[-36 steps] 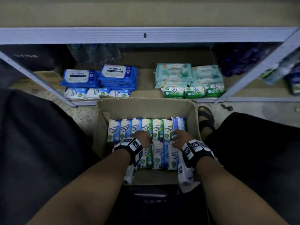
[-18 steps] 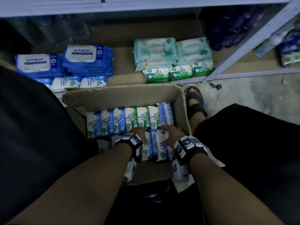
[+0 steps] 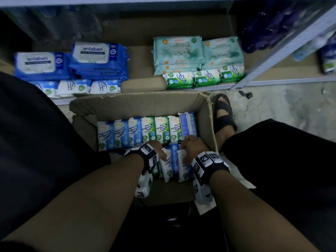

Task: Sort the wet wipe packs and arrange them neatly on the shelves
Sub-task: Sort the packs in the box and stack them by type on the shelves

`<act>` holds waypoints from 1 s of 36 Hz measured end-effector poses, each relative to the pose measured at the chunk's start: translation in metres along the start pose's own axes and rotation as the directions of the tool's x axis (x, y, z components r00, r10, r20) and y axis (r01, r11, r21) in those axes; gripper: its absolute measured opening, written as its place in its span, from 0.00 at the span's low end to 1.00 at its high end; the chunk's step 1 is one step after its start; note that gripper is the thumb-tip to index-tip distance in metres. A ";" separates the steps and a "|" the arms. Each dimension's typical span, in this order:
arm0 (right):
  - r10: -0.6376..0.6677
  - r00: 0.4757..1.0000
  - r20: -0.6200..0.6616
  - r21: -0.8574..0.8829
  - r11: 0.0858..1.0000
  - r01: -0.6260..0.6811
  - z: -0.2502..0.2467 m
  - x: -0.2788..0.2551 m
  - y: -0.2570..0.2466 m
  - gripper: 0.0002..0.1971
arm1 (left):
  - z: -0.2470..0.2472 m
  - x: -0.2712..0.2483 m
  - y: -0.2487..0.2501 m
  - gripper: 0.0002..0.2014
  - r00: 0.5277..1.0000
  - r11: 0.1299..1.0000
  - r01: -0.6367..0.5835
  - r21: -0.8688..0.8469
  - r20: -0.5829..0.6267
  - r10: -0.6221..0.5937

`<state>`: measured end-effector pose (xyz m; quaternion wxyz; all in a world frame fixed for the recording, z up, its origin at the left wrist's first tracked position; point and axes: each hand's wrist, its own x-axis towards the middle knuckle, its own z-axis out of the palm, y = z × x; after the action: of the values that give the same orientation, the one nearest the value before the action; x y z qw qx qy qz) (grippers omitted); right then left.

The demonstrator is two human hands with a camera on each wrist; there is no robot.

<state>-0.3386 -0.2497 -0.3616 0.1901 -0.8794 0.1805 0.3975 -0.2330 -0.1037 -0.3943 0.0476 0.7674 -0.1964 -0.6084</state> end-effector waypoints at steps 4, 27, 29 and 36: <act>-0.001 0.996 -0.087 -0.030 1.000 -0.002 -0.006 -0.009 -0.002 0.21 | -0.004 -0.013 -0.002 0.13 1.000 0.970 -0.005 -0.241 -0.014 0.002; 0.309 0.907 -0.288 0.958 0.081 0.276 -0.066 -0.069 -0.070 0.13 | -0.047 -0.138 -0.024 0.22 0.874 0.415 -0.335 -0.846 -0.444 -0.198; 0.311 0.921 -0.234 0.968 -0.015 0.251 -0.071 -0.071 -0.079 0.14 | -0.050 -0.124 -0.041 0.35 0.882 0.302 -0.345 -0.889 -0.417 -0.221; 0.260 0.954 -0.152 0.952 -0.222 0.212 -0.075 -0.078 -0.103 0.12 | -0.061 -0.155 -0.049 0.29 0.837 0.218 -0.473 -0.853 -0.513 -0.192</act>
<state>-0.2911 -0.1835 -0.2354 0.7671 -0.4401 0.4658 -0.0294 -0.1915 -0.0131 -0.2528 0.6205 0.6775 0.1713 -0.3558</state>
